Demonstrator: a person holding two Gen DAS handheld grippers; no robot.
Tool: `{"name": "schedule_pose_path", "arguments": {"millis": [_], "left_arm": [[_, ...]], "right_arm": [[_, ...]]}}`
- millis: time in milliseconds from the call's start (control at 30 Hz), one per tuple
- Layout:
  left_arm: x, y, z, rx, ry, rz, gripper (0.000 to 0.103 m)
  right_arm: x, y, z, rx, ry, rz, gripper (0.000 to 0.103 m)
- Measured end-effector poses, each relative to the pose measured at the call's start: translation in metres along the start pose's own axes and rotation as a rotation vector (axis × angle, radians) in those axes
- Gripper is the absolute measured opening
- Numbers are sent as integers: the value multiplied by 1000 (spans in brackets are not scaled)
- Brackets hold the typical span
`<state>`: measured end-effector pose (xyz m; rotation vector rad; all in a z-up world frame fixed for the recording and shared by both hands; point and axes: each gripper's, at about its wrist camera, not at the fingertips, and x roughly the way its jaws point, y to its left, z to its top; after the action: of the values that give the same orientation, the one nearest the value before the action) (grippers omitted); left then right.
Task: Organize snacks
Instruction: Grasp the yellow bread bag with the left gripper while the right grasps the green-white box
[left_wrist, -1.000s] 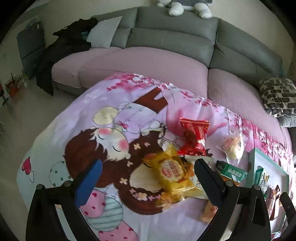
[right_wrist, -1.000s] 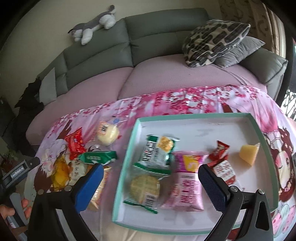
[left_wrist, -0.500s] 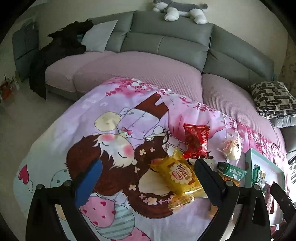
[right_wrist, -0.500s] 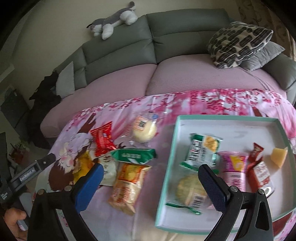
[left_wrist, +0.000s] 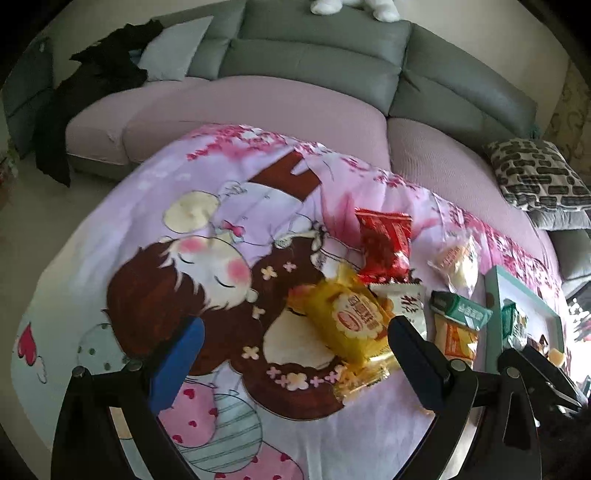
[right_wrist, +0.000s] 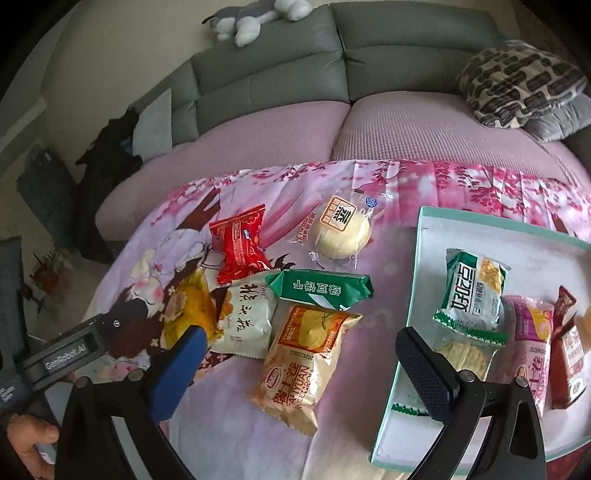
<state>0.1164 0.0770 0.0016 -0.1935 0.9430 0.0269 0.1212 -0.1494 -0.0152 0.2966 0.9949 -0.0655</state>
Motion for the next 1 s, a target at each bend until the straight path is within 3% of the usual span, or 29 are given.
{"name": "schedule_pose_path", "arguments": {"millis": [333, 633, 733, 833, 900, 1000], "left_arm": [[32, -25, 5, -5, 88, -92, 98], [70, -24, 5, -75, 171, -105, 86], [76, -25, 5, -77, 177, -106, 85], [79, -25, 5, -82, 172, -102, 76], [80, -24, 6, -84, 169, -101, 75], [82, -22, 7, -85, 163, -98, 71]], "right_arm": [[22, 0, 18, -38, 5, -38, 91], [45, -3, 28, -96, 27, -88, 88], [54, -3, 29, -109, 42, -91, 87], [63, -3, 27, -119, 61, -92, 87], [68, -1, 27, -124, 70, -93, 86], [75, 1, 25, -136, 84, -91, 79]]}}
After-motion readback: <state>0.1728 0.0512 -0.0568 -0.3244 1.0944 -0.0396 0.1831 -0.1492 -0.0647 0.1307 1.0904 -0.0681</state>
